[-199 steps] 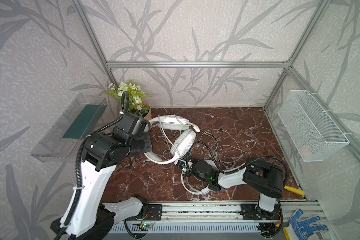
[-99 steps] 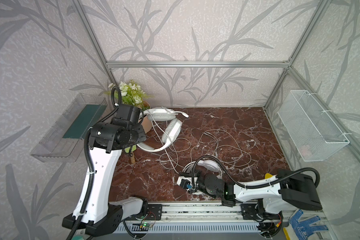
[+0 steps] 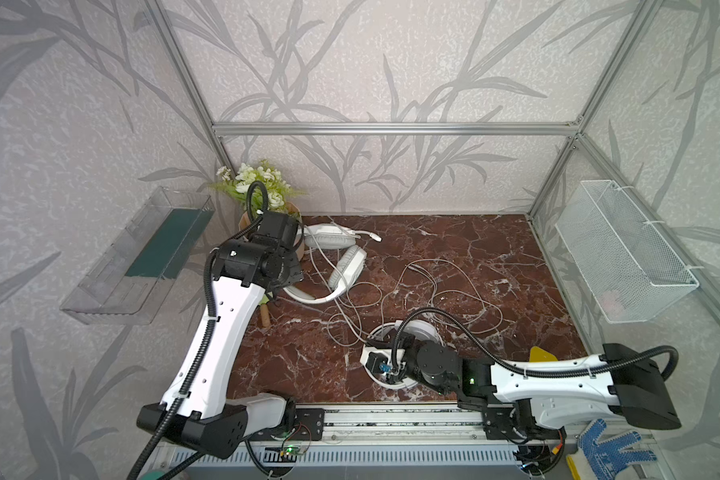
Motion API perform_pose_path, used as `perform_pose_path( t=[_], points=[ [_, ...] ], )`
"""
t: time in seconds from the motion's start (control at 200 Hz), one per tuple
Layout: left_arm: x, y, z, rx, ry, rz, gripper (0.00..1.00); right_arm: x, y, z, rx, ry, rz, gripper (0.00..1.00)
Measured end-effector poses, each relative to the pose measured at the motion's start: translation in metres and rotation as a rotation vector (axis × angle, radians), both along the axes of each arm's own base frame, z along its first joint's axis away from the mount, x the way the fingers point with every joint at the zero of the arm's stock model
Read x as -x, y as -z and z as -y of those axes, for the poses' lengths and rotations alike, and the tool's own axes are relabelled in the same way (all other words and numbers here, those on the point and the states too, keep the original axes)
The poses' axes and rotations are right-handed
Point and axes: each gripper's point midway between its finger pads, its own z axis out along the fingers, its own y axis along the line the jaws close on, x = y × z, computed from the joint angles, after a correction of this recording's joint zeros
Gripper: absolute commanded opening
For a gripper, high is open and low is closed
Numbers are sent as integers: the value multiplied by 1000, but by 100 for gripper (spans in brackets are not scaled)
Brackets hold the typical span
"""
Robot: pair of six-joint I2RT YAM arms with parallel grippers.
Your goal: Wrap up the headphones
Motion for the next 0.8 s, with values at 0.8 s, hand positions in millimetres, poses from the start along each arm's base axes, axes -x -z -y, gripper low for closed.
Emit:
perform_pose_path(
  t=[0.8],
  points=[
    [38,127,19,80,60,-267,0,-67,-67,13,71,194,191,0]
  ],
)
